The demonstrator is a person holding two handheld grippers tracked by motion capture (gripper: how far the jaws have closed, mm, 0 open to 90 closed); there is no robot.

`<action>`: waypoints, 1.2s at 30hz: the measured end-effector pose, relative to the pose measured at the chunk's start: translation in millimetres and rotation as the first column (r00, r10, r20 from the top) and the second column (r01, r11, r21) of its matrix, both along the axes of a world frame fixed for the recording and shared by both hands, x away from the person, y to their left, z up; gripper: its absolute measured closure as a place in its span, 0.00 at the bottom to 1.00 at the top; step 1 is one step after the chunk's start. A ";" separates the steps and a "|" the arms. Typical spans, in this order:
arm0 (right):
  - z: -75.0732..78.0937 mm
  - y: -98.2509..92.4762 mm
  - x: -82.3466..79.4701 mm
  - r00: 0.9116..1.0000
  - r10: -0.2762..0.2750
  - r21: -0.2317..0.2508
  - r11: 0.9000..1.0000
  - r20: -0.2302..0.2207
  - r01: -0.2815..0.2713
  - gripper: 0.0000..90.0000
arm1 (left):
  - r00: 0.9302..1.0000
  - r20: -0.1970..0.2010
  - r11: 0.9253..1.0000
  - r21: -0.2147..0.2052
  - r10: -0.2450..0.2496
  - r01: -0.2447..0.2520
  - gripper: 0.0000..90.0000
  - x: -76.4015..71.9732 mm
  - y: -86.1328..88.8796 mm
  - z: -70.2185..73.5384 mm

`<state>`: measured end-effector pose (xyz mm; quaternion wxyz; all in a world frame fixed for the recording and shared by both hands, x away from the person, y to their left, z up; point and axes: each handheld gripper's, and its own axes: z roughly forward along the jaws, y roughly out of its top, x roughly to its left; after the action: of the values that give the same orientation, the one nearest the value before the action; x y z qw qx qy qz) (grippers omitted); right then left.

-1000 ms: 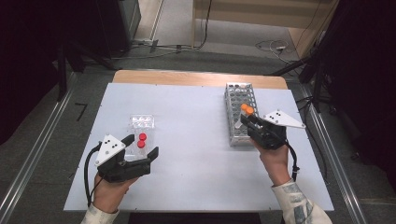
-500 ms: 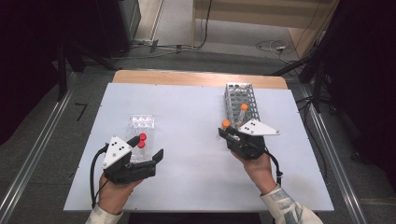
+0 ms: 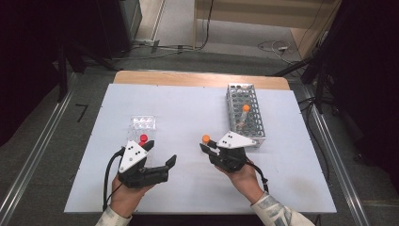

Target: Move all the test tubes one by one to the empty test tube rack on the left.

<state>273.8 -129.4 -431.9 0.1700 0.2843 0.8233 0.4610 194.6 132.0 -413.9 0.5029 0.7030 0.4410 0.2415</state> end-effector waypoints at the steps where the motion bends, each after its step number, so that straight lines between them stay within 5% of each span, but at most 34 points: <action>1: -1.2 2.1 -1.3 1.000 0.005 -0.003 1.000 -0.006 -0.005 0.80 | 1.000 0.001 1.000 -0.003 -0.005 0.005 0.19 0.4 -1.1 -0.4; 8: -8.2 18.7 -9.5 0.998 0.054 -0.020 0.998 -0.016 -0.055 0.80 | 0.999 -0.006 0.999 -0.009 -0.051 0.051 0.25 5.6 -14.2 -4.3; 19: -11.5 29.6 -14.9 0.995 0.100 -0.031 0.994 -0.020 -0.101 0.80 | 0.992 -0.003 0.991 -0.032 -0.127 0.127 0.52 19.3 -31.2 -5.4; 36: -10.6 34.6 -20.6 0.992 0.125 -0.022 0.992 -0.021 -0.125 0.80 | 0.987 0.003 0.986 0.036 -0.161 0.161 0.75 25.0 -47.2 -8.3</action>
<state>253.2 -94.8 -442.5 0.1359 0.2346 0.8465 0.4582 219.5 84.8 -422.3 0.5094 0.7445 0.3771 0.2100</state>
